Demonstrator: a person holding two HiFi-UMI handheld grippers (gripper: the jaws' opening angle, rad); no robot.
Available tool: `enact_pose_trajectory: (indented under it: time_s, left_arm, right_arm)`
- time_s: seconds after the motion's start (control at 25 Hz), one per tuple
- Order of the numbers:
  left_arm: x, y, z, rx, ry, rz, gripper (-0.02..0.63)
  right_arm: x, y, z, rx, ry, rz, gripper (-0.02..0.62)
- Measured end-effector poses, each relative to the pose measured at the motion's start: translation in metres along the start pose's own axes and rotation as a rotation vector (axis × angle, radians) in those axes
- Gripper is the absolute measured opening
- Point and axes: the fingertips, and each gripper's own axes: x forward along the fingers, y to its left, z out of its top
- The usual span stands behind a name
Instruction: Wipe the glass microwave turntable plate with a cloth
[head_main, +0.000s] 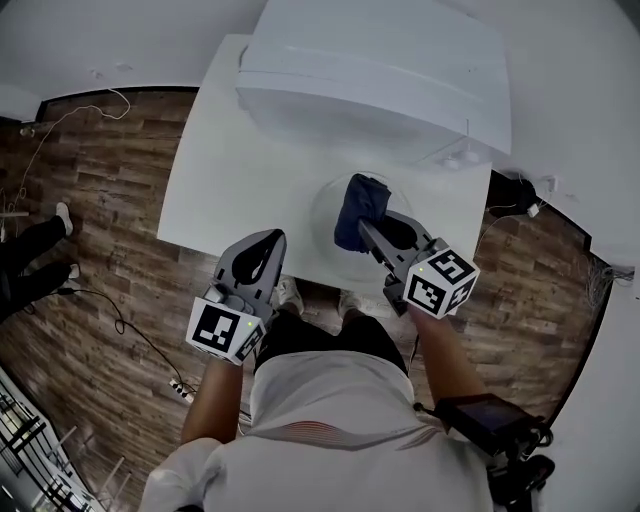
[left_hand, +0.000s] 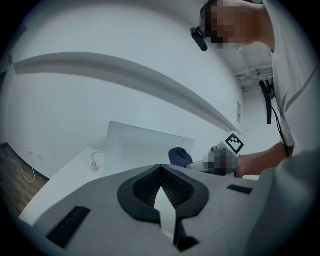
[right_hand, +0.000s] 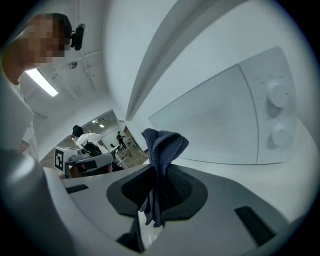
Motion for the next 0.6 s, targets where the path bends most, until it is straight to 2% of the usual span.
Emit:
enact_pose_trajectory:
  time_s: [0.32,0.6]
  left_arm:
    - [-0.014,0.012,-0.035,-0.062,0.027,0.066,0.011]
    - [-0.025,0.022,-0.057,-0.103,0.052,0.118,0.011]
  right_arm:
    - [0.069,-0.018,-0.05,0.097,0.142,0.026,0.061]
    - [0.101,-0.025,-0.085,0.141,0.25,0.038,0.061]
